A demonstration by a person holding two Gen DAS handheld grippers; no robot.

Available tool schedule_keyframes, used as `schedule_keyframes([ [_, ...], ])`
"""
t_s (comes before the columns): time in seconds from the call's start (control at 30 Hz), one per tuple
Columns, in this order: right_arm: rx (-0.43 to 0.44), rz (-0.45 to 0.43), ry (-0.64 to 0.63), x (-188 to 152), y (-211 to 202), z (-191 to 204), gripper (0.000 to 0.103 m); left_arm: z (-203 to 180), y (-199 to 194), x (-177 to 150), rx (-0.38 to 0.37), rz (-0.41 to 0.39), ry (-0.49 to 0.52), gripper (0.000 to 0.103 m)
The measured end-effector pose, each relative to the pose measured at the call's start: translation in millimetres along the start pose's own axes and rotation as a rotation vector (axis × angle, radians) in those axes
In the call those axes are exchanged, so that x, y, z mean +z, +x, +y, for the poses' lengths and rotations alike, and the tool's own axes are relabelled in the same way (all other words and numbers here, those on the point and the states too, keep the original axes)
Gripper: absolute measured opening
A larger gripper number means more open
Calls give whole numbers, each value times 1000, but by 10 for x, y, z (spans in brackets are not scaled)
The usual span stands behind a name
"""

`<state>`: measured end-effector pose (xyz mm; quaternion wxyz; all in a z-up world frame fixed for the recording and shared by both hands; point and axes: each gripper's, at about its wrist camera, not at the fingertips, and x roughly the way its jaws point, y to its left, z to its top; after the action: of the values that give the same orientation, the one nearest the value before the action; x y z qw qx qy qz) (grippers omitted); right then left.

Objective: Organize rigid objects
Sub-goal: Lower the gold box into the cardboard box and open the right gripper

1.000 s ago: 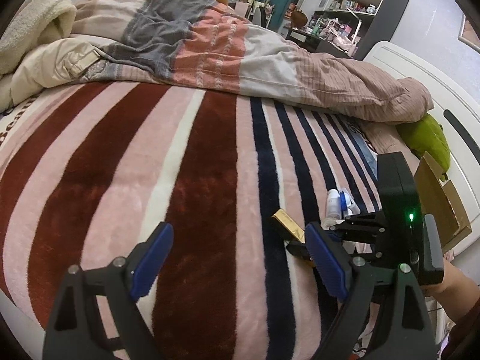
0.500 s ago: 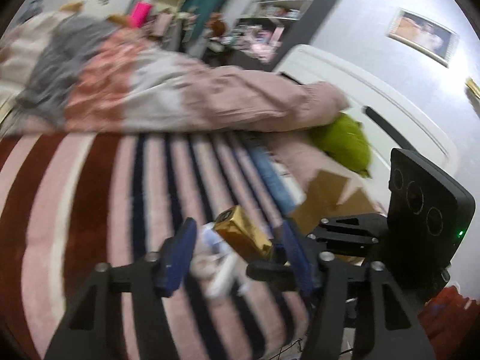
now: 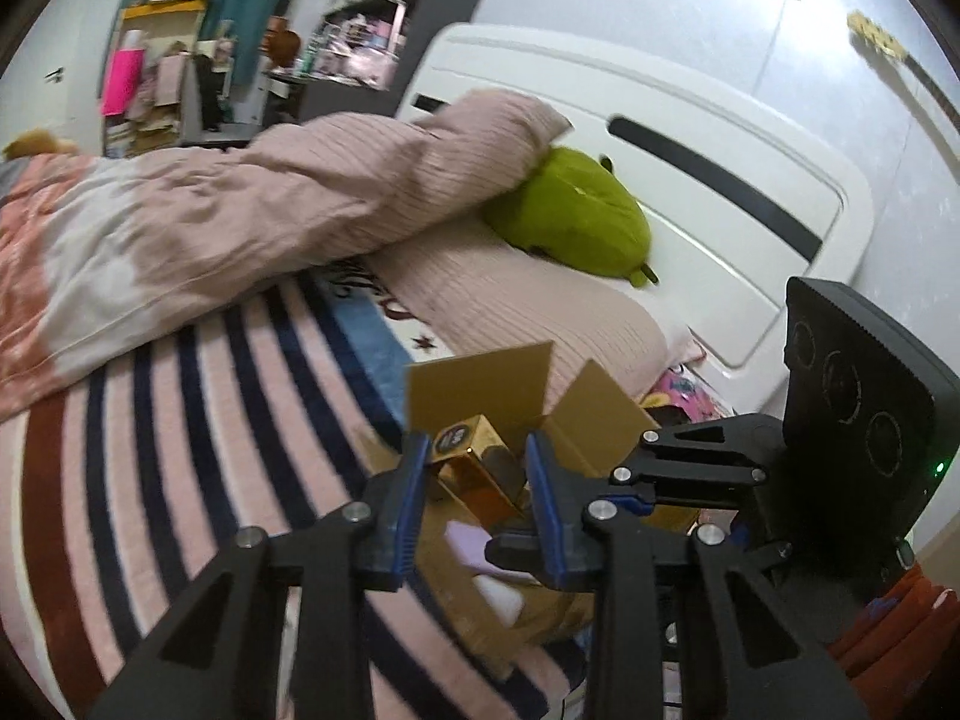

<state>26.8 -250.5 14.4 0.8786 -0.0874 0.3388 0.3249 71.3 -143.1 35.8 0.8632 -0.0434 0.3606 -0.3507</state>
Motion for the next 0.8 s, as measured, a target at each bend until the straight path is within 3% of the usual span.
schedule_keyframes([
  [0.27, -42, 68, 81, -251, -70, -479, 13, -176, 500, 31, -15, 92, 32, 30],
  [0.4, -38, 109, 99, -331, 11, -540, 13, -189, 611, -13, 25, 113, 50, 30],
  [0.57, -29, 160, 117, -421, 134, -602, 14, -140, 591, -46, 73, 102, 50, 55],
  [0.8, -38, 155, 130, -381, 112, -581, 15, -88, 374, -95, 148, 67, 68, 64],
])
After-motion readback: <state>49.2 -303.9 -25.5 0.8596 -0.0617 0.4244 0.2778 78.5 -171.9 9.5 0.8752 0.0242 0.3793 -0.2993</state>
